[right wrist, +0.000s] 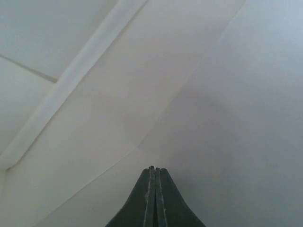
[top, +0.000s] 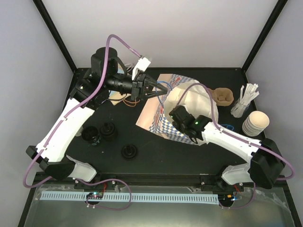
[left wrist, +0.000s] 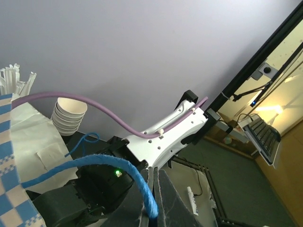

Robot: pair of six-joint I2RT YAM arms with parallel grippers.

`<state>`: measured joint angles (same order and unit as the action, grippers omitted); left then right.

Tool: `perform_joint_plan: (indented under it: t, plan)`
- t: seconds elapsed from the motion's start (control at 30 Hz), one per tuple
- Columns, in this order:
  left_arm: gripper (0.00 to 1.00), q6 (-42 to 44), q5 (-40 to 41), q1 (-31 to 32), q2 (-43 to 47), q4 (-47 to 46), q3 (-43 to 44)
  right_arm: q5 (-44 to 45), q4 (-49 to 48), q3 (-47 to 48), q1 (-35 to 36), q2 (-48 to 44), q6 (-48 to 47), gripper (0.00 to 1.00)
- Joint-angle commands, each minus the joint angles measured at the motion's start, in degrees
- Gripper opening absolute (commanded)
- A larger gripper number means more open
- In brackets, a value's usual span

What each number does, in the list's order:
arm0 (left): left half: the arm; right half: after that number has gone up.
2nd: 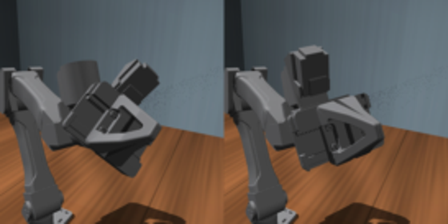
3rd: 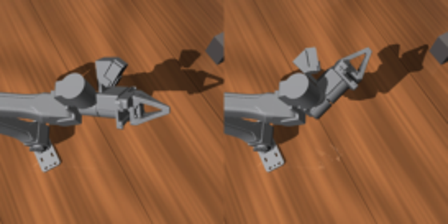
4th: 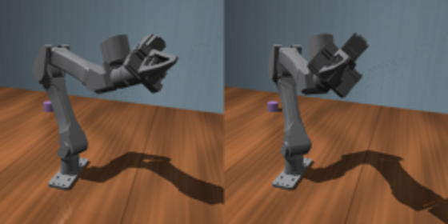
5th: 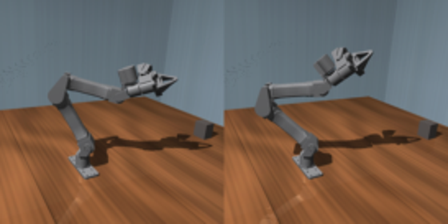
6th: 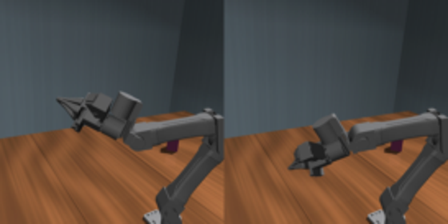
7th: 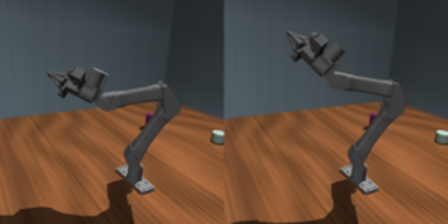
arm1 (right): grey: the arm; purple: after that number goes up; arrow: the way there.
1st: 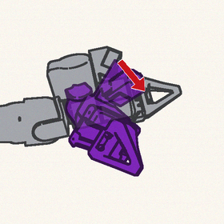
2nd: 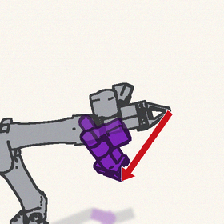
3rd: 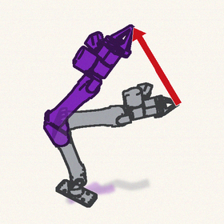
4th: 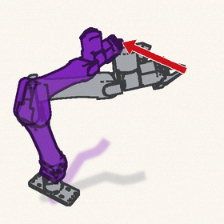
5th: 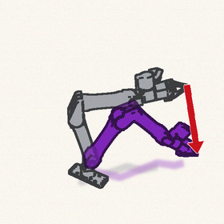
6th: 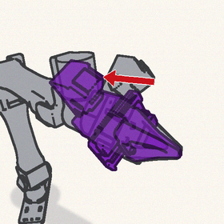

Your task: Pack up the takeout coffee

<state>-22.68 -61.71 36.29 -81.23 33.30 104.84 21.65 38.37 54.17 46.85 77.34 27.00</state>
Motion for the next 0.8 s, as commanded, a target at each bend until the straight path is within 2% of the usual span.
perform_joint_plan:
  t: [0.0, 0.17, 0.4, 0.63, 0.77]
  plan:
    - [0.02, 1.14, -0.60, -0.41, 1.57, -0.36, 1.28, -3.85, -3.69, 0.12, -0.27, -3.42, -1.39, 0.01]
    - [0.02, 1.02, -0.67, -0.36, 1.47, -0.47, 0.37, -7.55, -7.66, 1.20, -0.69, -4.20, -1.47, 0.01]
    - [0.02, 2.71, 1.11, -0.44, 3.19, 0.66, 0.63, 4.41, 3.87, 8.00, -2.49, 3.48, 3.98, 0.01]
    - [0.02, 6.25, 12.08, -0.84, 2.98, 9.24, -0.14, 6.87, 9.56, 10.77, -2.75, 4.18, 0.41, 0.01]
    - [0.01, 5.78, 17.57, -1.39, 3.56, 9.81, -4.41, 8.82, 14.37, 12.63, -2.84, 4.85, -3.94, 0.01]
